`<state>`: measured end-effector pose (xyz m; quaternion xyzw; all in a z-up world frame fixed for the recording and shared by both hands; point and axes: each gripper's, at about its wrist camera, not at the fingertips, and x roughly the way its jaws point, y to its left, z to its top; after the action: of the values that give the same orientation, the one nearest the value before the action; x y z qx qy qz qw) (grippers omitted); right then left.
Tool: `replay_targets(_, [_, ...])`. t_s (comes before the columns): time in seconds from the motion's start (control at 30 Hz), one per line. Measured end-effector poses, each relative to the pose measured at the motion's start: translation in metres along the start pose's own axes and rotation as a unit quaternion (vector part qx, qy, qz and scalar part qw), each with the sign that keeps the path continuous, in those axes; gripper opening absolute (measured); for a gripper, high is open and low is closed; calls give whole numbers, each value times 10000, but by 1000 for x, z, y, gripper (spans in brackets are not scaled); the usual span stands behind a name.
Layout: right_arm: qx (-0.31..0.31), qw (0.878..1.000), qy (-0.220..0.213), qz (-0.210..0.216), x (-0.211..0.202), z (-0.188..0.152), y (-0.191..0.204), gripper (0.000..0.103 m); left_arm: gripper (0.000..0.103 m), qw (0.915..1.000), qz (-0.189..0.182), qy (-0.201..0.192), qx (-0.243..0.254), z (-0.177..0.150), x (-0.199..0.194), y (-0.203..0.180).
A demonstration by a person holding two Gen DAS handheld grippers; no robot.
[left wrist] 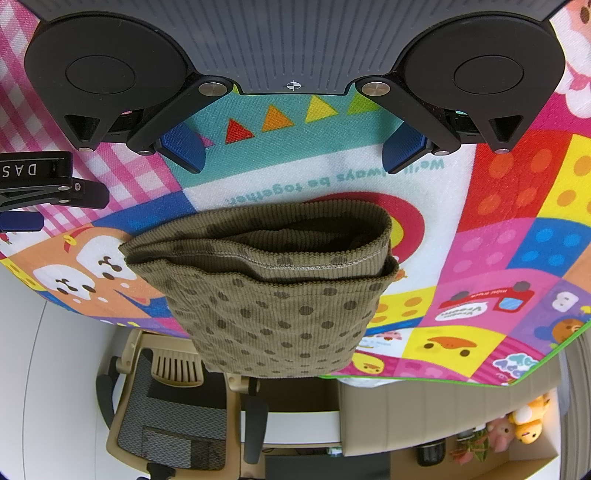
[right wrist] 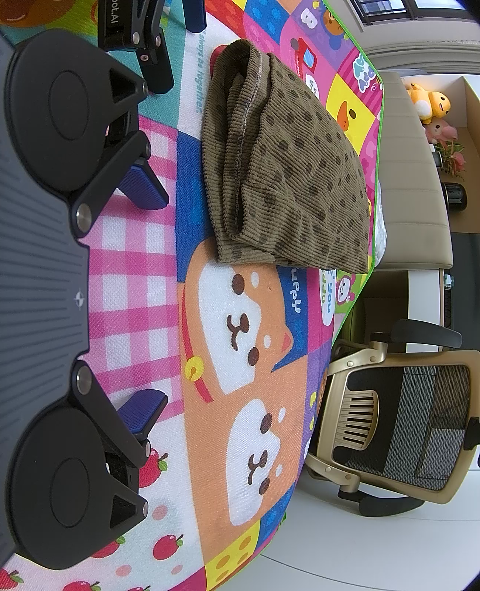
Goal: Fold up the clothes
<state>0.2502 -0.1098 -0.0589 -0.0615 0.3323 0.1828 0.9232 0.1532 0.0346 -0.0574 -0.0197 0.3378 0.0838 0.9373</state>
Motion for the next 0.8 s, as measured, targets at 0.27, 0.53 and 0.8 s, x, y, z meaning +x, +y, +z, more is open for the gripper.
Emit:
replay_targets(0.27, [-2, 10000, 0, -1, 0, 0, 0, 103, 103, 10000, -2, 3, 13, 0, 0, 0])
replay_targets(0.53, [6, 10000, 2, 6, 0, 0, 0, 103, 103, 9997, -148, 166, 74, 4, 0, 2])
replay_targets(0.8, [2, 10000, 0, 5, -1, 0, -1, 103, 103, 9999, -49, 151, -17, 3, 0, 0])
